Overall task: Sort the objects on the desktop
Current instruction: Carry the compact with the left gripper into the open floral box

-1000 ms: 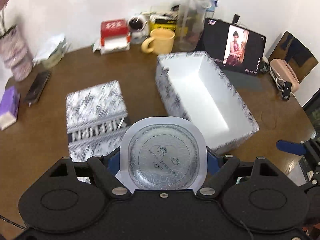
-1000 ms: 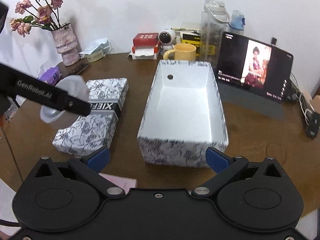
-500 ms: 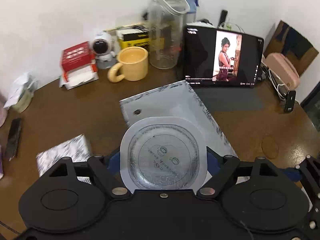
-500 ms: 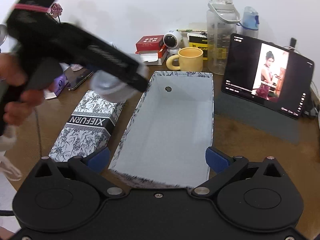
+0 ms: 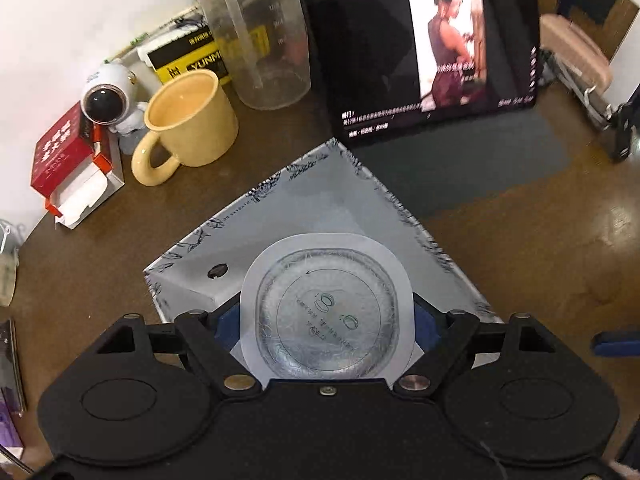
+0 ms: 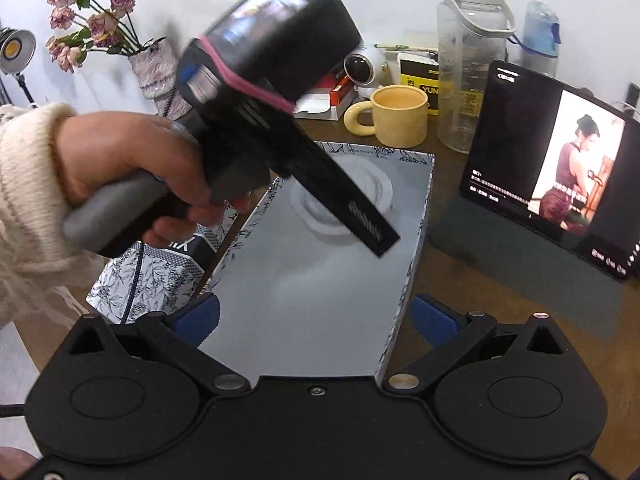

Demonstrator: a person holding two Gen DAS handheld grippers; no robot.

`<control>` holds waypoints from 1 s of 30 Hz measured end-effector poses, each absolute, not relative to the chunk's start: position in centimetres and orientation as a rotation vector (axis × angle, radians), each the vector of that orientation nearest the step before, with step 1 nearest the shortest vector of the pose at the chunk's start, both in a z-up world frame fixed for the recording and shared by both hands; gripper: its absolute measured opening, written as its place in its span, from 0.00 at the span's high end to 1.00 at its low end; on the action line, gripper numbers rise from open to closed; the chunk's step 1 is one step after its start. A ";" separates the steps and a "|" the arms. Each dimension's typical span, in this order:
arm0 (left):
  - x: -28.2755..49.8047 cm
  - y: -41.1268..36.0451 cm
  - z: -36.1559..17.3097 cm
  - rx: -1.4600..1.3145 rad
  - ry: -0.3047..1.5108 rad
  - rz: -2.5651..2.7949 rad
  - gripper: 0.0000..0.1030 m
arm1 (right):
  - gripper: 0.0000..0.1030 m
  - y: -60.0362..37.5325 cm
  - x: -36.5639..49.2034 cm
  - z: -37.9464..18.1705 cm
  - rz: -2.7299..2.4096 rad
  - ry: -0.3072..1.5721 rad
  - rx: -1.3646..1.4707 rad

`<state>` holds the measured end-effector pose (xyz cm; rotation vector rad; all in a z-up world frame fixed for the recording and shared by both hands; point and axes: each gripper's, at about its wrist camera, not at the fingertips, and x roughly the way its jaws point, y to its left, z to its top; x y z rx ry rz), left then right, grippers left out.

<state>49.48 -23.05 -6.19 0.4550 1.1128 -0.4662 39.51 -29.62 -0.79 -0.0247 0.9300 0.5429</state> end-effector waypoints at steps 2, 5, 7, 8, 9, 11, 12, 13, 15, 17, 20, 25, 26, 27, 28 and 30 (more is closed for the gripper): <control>50.1 -23.2 -7.0 0.473 1.127 -0.464 0.22 | 0.00 -29.8 40.0 -1.0 0.551 0.937 -0.029; 50.5 -23.3 -8.0 0.505 1.140 -0.483 0.22 | 0.00 -30.0 40.5 -1.3 0.564 0.944 -0.027; 50.8 -23.5 -8.5 0.514 1.143 -0.486 0.22 | 0.00 -30.2 40.8 -1.5 0.572 0.948 -0.024; 51.0 -23.5 -8.8 0.515 1.147 -0.486 0.22 | 0.00 -30.2 40.9 -1.6 0.576 0.951 -0.022; 51.2 -23.5 -9.1 0.515 1.153 -0.485 0.22 | 0.00 -30.3 41.0 -1.8 0.581 0.953 -0.021; 51.5 -23.7 -9.6 0.526 1.156 -0.483 0.22 | 0.00 -30.3 41.3 -2.0 0.588 0.957 -0.022; 51.6 -23.8 -9.9 0.532 1.157 -0.481 0.22 | 0.00 -30.4 41.4 -2.2 0.591 0.958 -0.022; 51.7 -23.9 -10.1 0.541 1.157 -0.478 0.22 | 0.00 -30.4 41.5 -2.3 0.594 0.959 -0.022; 52.0 -24.1 -10.7 0.556 1.158 -0.471 0.22 | 0.00 -30.5 41.7 -2.5 0.601 0.962 -0.022; 52.3 -24.1 -11.2 0.556 1.164 -0.466 0.22 | 0.00 -30.6 41.9 -2.9 0.603 0.971 -0.017; 52.8 -24.3 -11.8 0.564 1.167 -0.462 0.22 | 0.00 -30.8 42.1 -3.4 0.605 0.981 -0.008; 53.1 -24.5 -12.8 0.574 1.170 -0.452 0.22 | 0.00 -31.1 42.5 -4.0 0.623 0.995 0.023; 53.2 -24.5 -13.0 0.573 1.172 -0.449 0.22 | 0.00 -31.2 42.6 -4.1 0.629 0.998 0.033; 53.2 -24.5 -13.2 0.573 1.174 -0.446 0.22 | 0.00 -31.3 42.6 -4.2 0.629 0.999 0.037; 53.2 -24.5 -13.3 0.573 1.175 -0.442 0.22 | 0.00 -31.3 42.7 -4.3 0.629 1.000 0.040; 53.3 -24.5 -13.6 0.570 1.176 -0.437 0.22 | 0.00 -31.4 42.7 -4.4 0.628 1.001 0.043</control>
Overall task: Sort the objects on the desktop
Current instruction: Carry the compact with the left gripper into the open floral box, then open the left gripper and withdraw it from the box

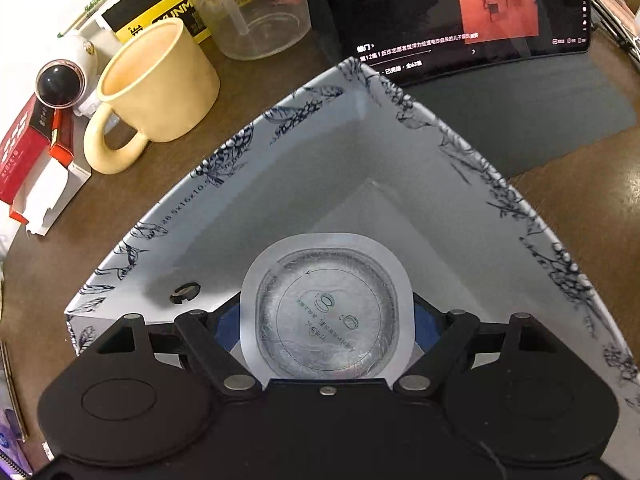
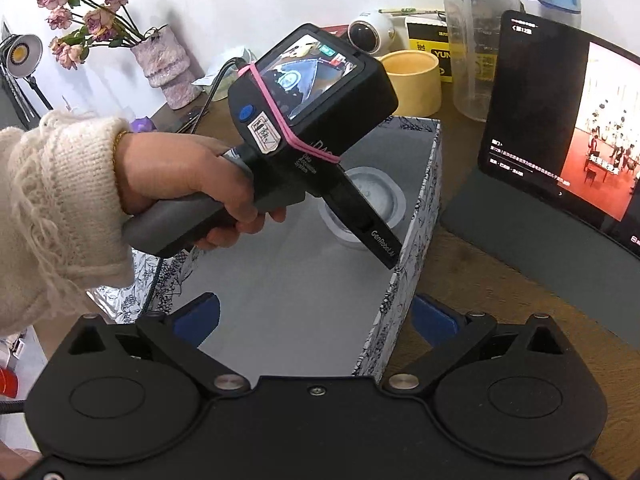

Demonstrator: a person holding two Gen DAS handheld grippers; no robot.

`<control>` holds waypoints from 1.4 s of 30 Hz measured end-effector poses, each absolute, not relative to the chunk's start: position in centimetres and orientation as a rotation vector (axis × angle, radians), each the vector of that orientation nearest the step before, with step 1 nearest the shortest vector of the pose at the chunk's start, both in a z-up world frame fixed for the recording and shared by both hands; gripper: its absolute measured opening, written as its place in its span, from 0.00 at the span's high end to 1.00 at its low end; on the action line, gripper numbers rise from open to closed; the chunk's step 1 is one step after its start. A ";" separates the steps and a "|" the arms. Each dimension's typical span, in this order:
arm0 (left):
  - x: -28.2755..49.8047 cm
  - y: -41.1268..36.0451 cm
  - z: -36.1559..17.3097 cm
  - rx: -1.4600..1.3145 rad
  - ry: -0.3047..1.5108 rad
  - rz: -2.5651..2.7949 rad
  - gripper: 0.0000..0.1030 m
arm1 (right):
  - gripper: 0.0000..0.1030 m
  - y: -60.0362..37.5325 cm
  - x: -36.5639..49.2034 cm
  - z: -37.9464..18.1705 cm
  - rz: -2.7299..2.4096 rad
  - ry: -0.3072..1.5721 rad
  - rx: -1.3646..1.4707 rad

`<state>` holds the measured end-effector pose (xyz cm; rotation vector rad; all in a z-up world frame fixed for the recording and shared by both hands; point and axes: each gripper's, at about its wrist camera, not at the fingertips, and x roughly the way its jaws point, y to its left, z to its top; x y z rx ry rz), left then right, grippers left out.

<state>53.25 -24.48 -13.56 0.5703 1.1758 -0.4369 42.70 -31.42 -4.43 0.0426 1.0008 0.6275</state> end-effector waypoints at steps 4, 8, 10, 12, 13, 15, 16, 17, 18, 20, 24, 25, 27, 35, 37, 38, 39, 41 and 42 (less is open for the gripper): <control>53.3 -24.2 -13.6 0.556 1.176 -0.429 0.22 | 0.00 -31.6 42.6 -4.7 0.627 1.006 0.048; 53.4 -24.1 -13.1 0.529 1.171 -0.421 0.17 | 0.00 -31.7 42.5 -4.9 0.629 1.007 0.050; 53.3 -24.1 -12.3 0.528 1.153 -0.420 0.12 | 0.00 -31.7 42.4 -4.8 0.629 1.003 0.045; 53.0 -24.0 -11.3 0.539 1.126 -0.414 0.06 | 0.00 -31.7 42.3 -4.6 0.627 0.997 0.042; 52.9 -23.9 -10.8 0.543 1.113 -0.411 0.05 | 0.00 -31.7 42.3 -4.5 0.626 0.993 0.043; 52.5 -23.5 -9.6 0.520 1.096 -0.405 0.01 | 0.00 -31.8 42.1 -4.2 0.628 0.985 0.047; 52.2 -23.3 -8.9 0.503 1.090 -0.404 0.00 | 0.00 -31.8 42.0 -4.1 0.629 0.981 0.048; 51.9 -23.0 -8.2 0.487 1.081 -0.405 0.00 | 0.00 -31.7 41.9 -3.9 0.630 0.976 0.048; 51.5 -22.7 -7.4 0.472 1.067 -0.407 0.00 | 0.00 -31.7 41.7 -3.8 0.633 0.972 0.051; 50.4 -22.2 -5.7 0.447 1.033 -0.411 0.00 | 0.00 -31.7 41.4 -3.5 0.643 0.962 0.055; 47.9 -20.1 -2.1 0.373 0.940 -0.416 0.00 | 0.00 -31.6 40.4 -2.6 0.643 0.926 0.078; 47.1 -19.5 -1.1 0.349 0.914 -0.417 0.00 | 0.00 -31.5 40.1 -2.4 0.640 0.916 0.078; 45.7 -18.2 0.4 0.313 0.880 -0.418 0.00 | 0.00 -31.2 39.3 -2.0 0.628 0.905 0.067; 39.7 -12.1 3.6 0.243 0.854 -0.394 0.00 | 0.00 -29.2 34.9 0.0 0.581 0.872 0.016; 38.0 -10.5 4.0 0.241 0.860 -0.376 0.00 | 0.00 -28.4 33.5 0.5 0.575 0.866 0.003; 37.0 -9.6 4.3 0.240 0.855 -0.365 0.00 | 0.00 -28.0 32.8 0.7 0.573 0.864 -0.002; 36.1 -8.7 4.5 0.239 0.851 -0.353 0.00 | 0.00 -27.6 32.1 0.9 0.572 0.863 -0.004; 34.2 -7.1 4.9 0.234 0.845 -0.333 0.00 | 0.00 -26.6 30.6 1.2 0.578 0.860 -0.011; 33.2 -6.3 5.1 0.230 0.843 -0.324 0.00 | 0.00 -26.1 29.8 1.4 0.583 0.860 -0.015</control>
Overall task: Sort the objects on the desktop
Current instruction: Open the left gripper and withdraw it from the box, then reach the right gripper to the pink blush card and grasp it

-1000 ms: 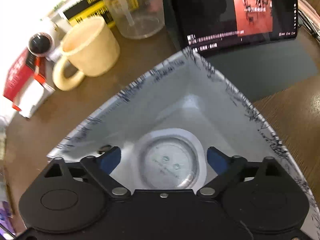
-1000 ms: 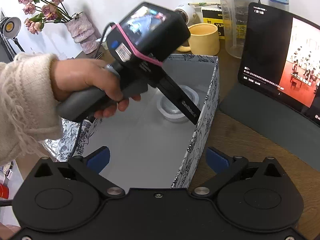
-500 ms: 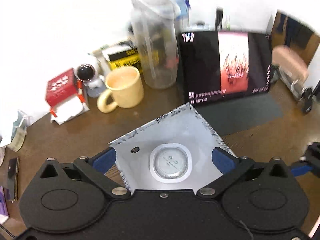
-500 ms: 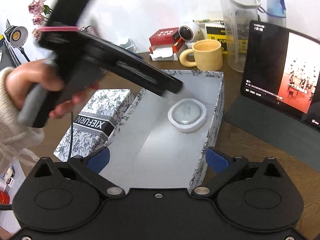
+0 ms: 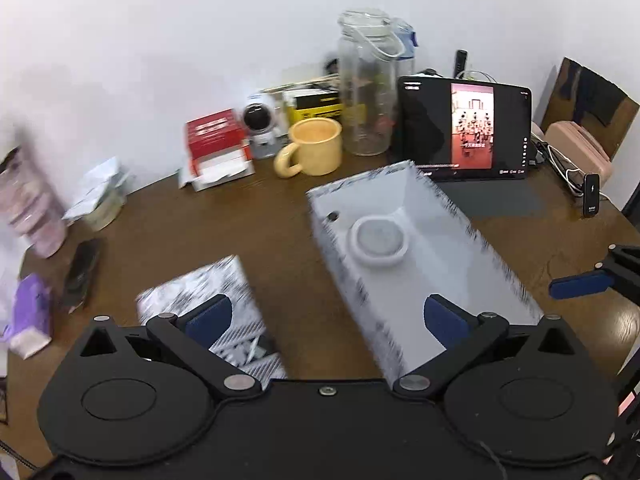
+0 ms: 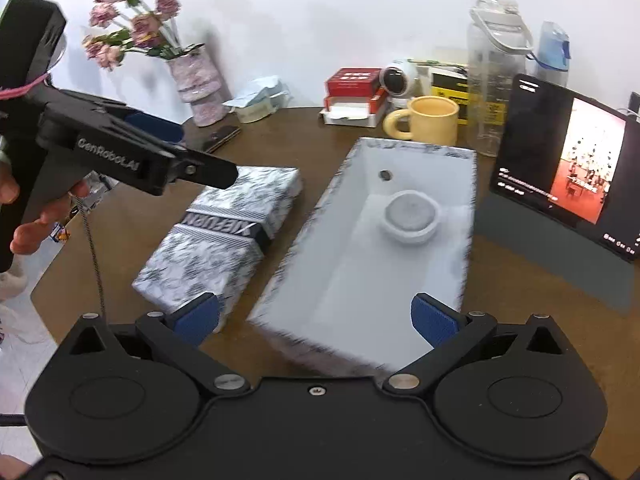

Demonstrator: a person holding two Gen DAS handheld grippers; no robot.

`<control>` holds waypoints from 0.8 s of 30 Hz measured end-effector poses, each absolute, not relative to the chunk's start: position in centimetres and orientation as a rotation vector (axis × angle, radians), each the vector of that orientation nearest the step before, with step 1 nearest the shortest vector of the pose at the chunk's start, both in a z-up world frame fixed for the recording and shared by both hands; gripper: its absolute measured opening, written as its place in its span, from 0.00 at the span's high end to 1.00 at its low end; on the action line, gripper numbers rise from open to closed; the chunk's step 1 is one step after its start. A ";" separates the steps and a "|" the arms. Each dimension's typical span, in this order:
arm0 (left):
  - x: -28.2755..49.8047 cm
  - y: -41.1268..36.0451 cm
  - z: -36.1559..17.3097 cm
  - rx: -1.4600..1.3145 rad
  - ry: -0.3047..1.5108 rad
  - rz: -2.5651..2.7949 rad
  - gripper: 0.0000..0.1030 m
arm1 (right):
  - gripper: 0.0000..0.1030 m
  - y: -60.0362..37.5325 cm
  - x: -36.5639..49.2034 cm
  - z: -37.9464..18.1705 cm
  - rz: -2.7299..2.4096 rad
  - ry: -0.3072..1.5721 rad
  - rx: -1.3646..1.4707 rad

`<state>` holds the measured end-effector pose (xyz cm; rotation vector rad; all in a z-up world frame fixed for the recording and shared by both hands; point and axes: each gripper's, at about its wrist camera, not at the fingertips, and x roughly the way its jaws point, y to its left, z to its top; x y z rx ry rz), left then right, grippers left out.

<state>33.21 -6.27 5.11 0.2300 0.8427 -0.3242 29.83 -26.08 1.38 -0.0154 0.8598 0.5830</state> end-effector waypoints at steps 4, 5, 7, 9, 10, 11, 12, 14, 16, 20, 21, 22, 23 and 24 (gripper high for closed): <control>29.5 -3.2 5.5 0.215 0.852 -0.299 0.00 | 0.00 -24.2 27.2 1.8 0.599 0.863 -0.039; 28.7 -2.5 5.5 0.214 0.857 -0.291 0.00 | 0.00 -23.7 26.6 1.9 0.602 0.864 -0.050; 27.1 -1.2 5.5 0.213 0.864 -0.273 0.00 | 0.00 -22.8 25.4 2.0 0.609 0.865 -0.071; 25.6 0.0 5.3 0.205 0.869 -0.260 0.00 | 0.00 -22.0 24.4 2.2 0.615 0.865 -0.093; 24.8 0.5 5.2 0.197 0.872 -0.258 0.00 | 0.00 -21.6 23.8 2.3 0.619 0.865 -0.104; 24.2 0.9 5.0 0.189 0.878 -0.254 0.00 | 0.00 -21.3 23.4 2.4 0.621 0.862 -0.114; 23.6 1.4 4.9 0.182 0.884 -0.249 0.00 | 0.00 -21.0 23.0 2.4 0.622 0.860 -0.125; 22.6 2.3 4.7 0.171 0.892 -0.241 0.00 | 0.00 -20.4 22.3 2.5 0.627 0.858 -0.143; 21.7 3.0 4.6 0.161 0.896 -0.233 0.00 | 0.00 -19.8 21.7 2.4 0.633 0.858 -0.160; 20.2 4.1 4.3 0.150 0.904 -0.224 0.00 | 0.00 -18.7 21.1 1.9 0.648 0.874 -0.193; 19.9 4.3 4.2 0.148 0.906 -0.222 0.00 | 0.00 -18.4 21.0 1.7 0.655 0.878 -0.203; 19.6 4.5 4.1 0.148 0.909 -0.220 0.00 | 0.00 -18.0 20.9 1.6 0.665 0.881 -0.215; 19.4 4.6 3.9 0.148 0.912 -0.219 0.00 | 0.00 -17.6 20.7 1.4 0.676 0.884 -0.228; 19.1 4.8 3.8 0.148 0.915 -0.217 0.00 | 0.00 -17.3 20.7 1.2 0.686 0.887 -0.243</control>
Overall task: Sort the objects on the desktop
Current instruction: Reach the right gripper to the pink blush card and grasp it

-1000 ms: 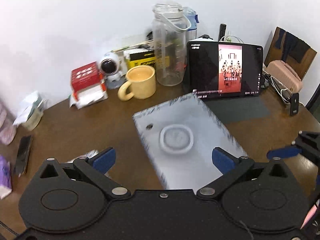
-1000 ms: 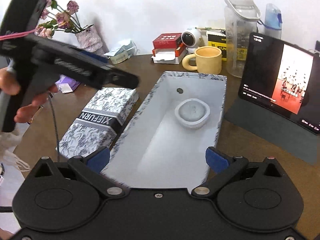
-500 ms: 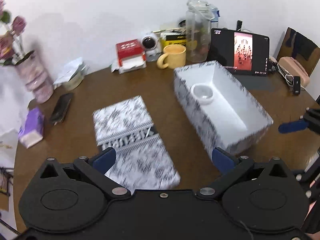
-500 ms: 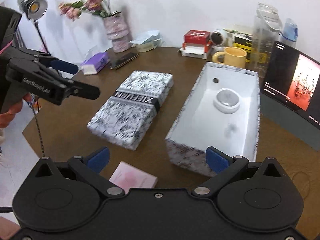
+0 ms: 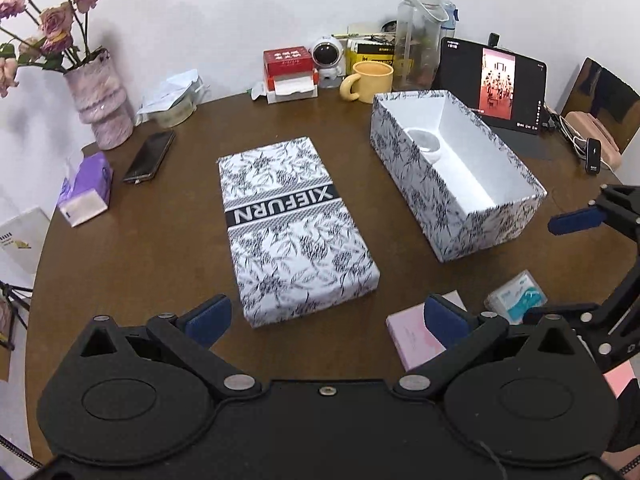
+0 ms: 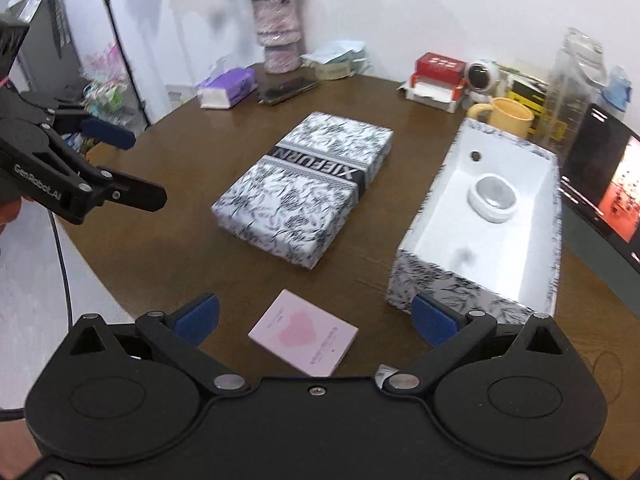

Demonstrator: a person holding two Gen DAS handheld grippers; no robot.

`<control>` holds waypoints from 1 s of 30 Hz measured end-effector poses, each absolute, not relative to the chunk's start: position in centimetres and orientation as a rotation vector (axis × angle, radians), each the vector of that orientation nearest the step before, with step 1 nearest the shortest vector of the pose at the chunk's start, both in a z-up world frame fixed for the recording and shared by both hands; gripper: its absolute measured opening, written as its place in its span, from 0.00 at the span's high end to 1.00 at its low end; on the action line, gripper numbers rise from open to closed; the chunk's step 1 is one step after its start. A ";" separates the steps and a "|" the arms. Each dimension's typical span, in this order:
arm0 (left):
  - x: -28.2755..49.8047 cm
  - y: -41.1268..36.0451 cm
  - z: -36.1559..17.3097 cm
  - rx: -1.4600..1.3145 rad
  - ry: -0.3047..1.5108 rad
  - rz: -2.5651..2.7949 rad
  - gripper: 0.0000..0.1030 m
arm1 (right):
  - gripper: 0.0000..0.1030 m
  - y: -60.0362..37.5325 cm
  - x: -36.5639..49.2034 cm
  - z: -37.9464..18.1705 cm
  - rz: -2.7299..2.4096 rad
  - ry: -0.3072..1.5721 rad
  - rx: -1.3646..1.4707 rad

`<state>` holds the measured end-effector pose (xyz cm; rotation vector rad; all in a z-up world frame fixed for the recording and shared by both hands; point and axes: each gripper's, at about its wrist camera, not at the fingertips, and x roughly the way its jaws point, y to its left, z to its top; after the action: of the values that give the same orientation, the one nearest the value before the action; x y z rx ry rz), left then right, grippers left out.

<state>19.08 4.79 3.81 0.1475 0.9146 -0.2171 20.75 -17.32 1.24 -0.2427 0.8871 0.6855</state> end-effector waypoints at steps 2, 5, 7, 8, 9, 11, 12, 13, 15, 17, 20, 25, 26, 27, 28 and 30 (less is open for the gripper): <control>18.6 5.1 3.5 0.148 0.922 -0.210 0.00 | 0.00 -16.6 20.9 0.8 0.707 0.895 -0.275; 18.1 5.4 3.0 0.147 0.932 -0.202 0.00 | 0.00 -15.5 21.4 -0.3 0.758 0.915 -0.342; 17.6 5.7 2.7 0.146 0.930 -0.186 0.00 | 0.00 -14.7 21.7 -1.2 0.791 0.931 -0.395; 17.4 5.9 2.6 0.144 0.929 -0.178 0.00 | 0.00 -14.2 21.9 -1.8 0.816 0.939 -0.424; 17.2 6.0 2.5 0.140 0.933 -0.177 0.00 | 0.00 -13.8 22.1 -2.4 0.842 0.947 -0.454; 16.9 6.1 2.1 0.132 0.943 -0.176 0.00 | 0.00 -13.1 22.4 -3.6 0.888 0.957 -0.509; 16.7 6.1 1.8 0.129 0.951 -0.176 0.00 | 0.00 -12.7 22.6 -4.2 0.908 0.960 -0.539; 16.6 6.2 1.5 0.127 0.958 -0.176 0.00 | 0.00 -12.3 22.7 -4.8 0.923 0.963 -0.570; 16.4 6.2 0.9 0.123 0.976 -0.175 0.00 | 0.00 -11.6 23.0 -5.8 0.962 0.967 -0.619; 16.4 6.2 0.4 0.115 0.996 -0.172 0.00 | 0.00 -11.0 23.4 -6.9 1.001 0.975 -0.661; 16.3 6.3 -0.2 0.099 1.014 -0.164 0.00 | 0.00 -10.2 24.0 -8.4 1.047 0.984 -0.728; 16.2 6.6 -0.5 0.081 1.023 -0.151 0.00 | 0.00 -9.0 25.0 -10.4 1.120 0.984 -0.821; 16.2 6.6 -0.6 0.080 1.026 -0.151 0.00 | 0.00 -8.8 25.1 -10.7 1.140 0.979 -0.843; 16.3 6.6 -0.6 0.077 1.029 -0.151 0.00 | 0.00 -8.6 25.2 -11.0 1.159 0.970 -0.867; 16.3 6.6 -0.7 0.074 1.032 -0.151 0.00 | 0.00 -8.4 25.2 -11.2 1.176 0.964 -0.893; 16.4 6.6 -0.8 0.068 1.039 -0.150 0.00 | 0.00 -8.1 25.3 -11.6 1.212 0.958 -0.942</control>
<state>16.38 6.65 -0.79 0.0677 1.0386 -0.1495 25.33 -8.09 -11.62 -0.9417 0.9576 1.2119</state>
